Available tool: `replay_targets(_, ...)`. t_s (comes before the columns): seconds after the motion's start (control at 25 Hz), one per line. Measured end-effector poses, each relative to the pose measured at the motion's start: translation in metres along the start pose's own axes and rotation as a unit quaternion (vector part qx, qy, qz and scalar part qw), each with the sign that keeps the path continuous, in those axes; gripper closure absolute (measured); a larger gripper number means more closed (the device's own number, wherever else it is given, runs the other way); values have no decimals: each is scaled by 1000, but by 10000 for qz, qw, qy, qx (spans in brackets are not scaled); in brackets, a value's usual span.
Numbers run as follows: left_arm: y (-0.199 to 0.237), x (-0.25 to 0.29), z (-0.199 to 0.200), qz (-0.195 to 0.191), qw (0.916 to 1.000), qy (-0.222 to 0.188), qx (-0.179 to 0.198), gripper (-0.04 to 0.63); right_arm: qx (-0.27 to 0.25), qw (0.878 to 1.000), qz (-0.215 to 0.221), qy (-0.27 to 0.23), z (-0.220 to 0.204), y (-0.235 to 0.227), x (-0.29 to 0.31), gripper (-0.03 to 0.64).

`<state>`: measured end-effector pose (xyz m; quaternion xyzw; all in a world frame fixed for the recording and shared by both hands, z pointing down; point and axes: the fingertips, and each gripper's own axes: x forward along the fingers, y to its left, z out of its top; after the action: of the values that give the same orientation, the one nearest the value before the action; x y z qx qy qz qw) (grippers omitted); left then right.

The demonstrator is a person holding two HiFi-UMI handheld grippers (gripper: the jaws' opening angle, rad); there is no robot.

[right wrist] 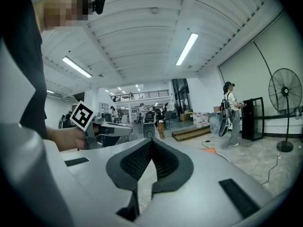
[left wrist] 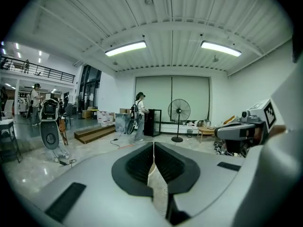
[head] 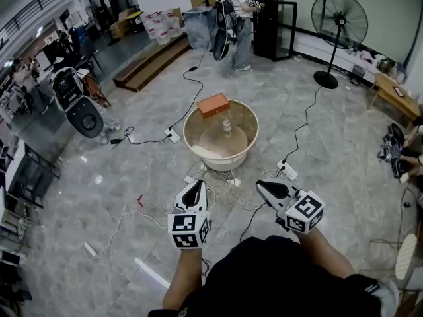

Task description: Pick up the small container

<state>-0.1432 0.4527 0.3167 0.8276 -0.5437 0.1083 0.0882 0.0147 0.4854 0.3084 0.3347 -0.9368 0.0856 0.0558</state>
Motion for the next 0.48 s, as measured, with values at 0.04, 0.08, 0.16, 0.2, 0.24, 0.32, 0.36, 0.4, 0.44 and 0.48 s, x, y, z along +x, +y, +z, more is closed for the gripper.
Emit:
replay_targets(0.04,1,0,-2,-24,10000,9,19,572,8,10000,-1,56,-4,3,2,603)
replay_targets(0.08,3,0,-4,-39,10000,20,37,572,20,9999,-6,113,-10,6,3,603)
replay_targets(0.16,8,0,-8,-48,10000,47,26,572,77,9997,-16,232,-20,9,6,603)
replay_targets(0.2,10,1,-10,-44,10000,63,-3,572,115,9995,-15,289,-24,9,7,603)
replay_targets(0.24,12,1,-12,-35,10000,84,-32,572,149,9993,-8,331,-27,8,8,603)
replay_targets(0.32,16,5,-16,-1,9999,136,-76,572,201,9992,22,357,-28,3,12,603)
replay_targets(0.36,18,7,-16,30,9998,161,-107,572,232,9991,49,350,-26,-2,16,603)
replay_targets(0.4,21,10,-15,80,9997,182,-156,572,272,9990,87,340,-23,-7,20,603)
replay_targets(0.44,25,13,-13,148,9994,197,-224,572,318,9988,138,332,-19,-11,24,603)
replay_targets(0.48,28,16,-11,223,9991,200,-301,572,361,9986,202,327,-17,-16,30,603)
